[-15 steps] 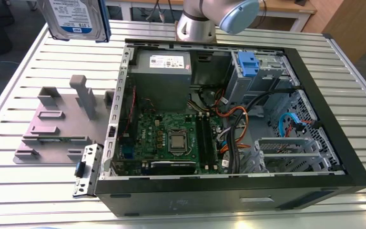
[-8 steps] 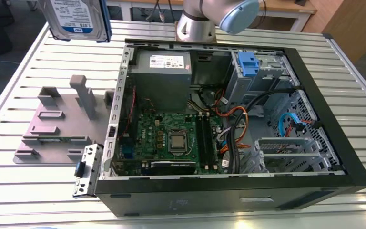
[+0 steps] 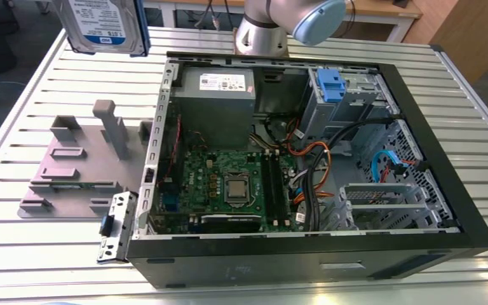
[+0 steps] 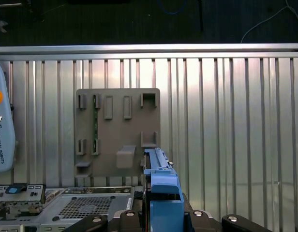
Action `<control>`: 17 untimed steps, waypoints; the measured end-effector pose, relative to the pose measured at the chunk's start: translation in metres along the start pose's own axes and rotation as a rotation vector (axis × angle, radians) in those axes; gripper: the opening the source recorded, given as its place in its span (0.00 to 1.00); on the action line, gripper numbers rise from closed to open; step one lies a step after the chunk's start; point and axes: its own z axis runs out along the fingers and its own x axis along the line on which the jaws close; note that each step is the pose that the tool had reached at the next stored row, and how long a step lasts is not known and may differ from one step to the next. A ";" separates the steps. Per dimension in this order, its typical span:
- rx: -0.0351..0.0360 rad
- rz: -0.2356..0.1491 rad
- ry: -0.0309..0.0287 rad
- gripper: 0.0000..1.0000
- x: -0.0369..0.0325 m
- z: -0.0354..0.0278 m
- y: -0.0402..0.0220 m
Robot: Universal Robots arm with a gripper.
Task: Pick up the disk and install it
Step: 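Pick up the disk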
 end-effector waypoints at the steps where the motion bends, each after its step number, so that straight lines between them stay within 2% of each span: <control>1: 0.0001 0.000 0.0000 0.36 0.0000 0.0000 -0.0002; 17: 0.0001 0.000 0.0000 0.36 -0.0002 0.0001 -0.0055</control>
